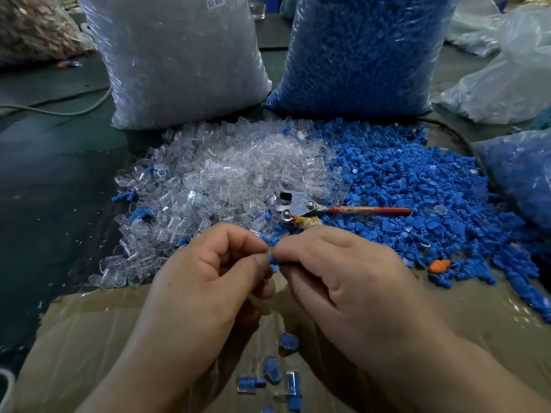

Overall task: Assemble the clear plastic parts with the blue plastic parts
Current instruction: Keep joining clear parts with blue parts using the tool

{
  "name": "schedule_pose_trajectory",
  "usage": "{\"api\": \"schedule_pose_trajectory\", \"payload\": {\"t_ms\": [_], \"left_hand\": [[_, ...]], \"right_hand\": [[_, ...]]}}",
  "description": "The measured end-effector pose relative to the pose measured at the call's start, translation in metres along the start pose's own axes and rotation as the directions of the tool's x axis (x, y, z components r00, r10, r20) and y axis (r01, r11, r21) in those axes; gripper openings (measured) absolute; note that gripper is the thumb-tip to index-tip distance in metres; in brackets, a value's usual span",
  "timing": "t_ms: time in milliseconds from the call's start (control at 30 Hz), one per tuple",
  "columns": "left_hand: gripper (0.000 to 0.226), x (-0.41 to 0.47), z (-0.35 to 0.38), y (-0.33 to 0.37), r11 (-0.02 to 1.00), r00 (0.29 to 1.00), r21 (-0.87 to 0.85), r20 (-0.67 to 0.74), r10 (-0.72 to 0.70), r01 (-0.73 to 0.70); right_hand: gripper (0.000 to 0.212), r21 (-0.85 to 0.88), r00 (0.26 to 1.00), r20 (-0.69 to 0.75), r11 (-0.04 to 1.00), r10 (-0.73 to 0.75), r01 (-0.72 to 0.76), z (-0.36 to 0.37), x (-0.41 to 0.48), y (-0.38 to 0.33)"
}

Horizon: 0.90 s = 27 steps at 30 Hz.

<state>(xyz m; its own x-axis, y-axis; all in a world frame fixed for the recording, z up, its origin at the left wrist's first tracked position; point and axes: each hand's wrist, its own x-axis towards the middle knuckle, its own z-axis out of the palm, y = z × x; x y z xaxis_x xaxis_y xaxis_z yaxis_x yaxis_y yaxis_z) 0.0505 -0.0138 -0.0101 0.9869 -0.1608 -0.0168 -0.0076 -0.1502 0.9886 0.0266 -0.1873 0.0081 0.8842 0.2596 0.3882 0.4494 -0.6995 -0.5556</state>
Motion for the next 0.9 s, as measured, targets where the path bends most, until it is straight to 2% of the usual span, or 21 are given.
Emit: {"api": "schedule_pose_trajectory", "payload": {"t_ms": [67,167,267,333,400,467,533,567,633,733,900], "left_hand": [[0.016,-0.002,0.003,0.004,0.998,1.0,-0.06,0.008,0.009,-0.009],[0.021,-0.005,0.005,0.007,0.998,0.998,-0.024,0.021,0.053,-0.052],[0.015,-0.006,0.004,0.009,0.999,0.998,-0.026,0.04,0.047,-0.046],[0.009,-0.005,0.004,0.01,0.994,0.998,-0.108,0.067,0.008,-0.001],[0.013,-0.005,0.003,0.012,0.976,0.995,-0.212,0.089,-0.04,0.058],[0.011,-0.004,0.004,0.011,0.983,0.997,-0.178,0.073,-0.03,0.043],[0.02,-0.002,0.003,0.008,0.995,1.0,-0.097,0.025,-0.007,0.01],[0.022,-0.001,0.003,0.007,0.997,1.0,-0.083,-0.003,-0.008,0.008],[0.024,0.001,0.001,0.005,0.997,0.998,-0.073,-0.053,-0.028,0.024],[0.027,0.002,-0.002,0.005,0.996,0.997,-0.086,-0.061,-0.037,0.032],[0.026,0.002,-0.002,0.004,0.994,0.998,-0.09,-0.037,-0.057,0.054]], "right_hand": [[0.022,-0.02,0.999,-0.013,0.999,0.031,-0.031,-0.002,0.0,0.0],[0.022,-0.048,0.998,-0.007,0.997,0.066,-0.066,-0.004,0.0,-0.001],[0.022,-0.066,1.0,0.018,0.998,0.026,-0.025,-0.004,0.001,-0.003],[0.024,-0.055,0.999,0.034,0.998,-0.012,0.014,-0.003,0.0,-0.004],[0.023,-0.041,0.999,0.036,0.999,-0.027,0.029,-0.004,0.0,-0.002],[0.023,-0.022,0.998,0.061,0.999,-0.028,0.029,-0.004,0.0,-0.001],[0.028,-0.127,0.996,0.086,0.991,-0.03,0.041,-0.005,0.001,0.001],[0.033,-0.23,0.996,0.086,0.973,-0.004,0.024,-0.007,0.003,0.005],[0.052,-0.412,0.986,0.087,0.906,0.143,-0.095,-0.013,0.007,0.016],[0.072,-0.595,0.912,0.131,0.767,0.388,-0.241,-0.026,0.013,0.038],[0.075,-0.66,0.879,0.189,0.72,0.439,-0.217,-0.033,0.017,0.052]]}}
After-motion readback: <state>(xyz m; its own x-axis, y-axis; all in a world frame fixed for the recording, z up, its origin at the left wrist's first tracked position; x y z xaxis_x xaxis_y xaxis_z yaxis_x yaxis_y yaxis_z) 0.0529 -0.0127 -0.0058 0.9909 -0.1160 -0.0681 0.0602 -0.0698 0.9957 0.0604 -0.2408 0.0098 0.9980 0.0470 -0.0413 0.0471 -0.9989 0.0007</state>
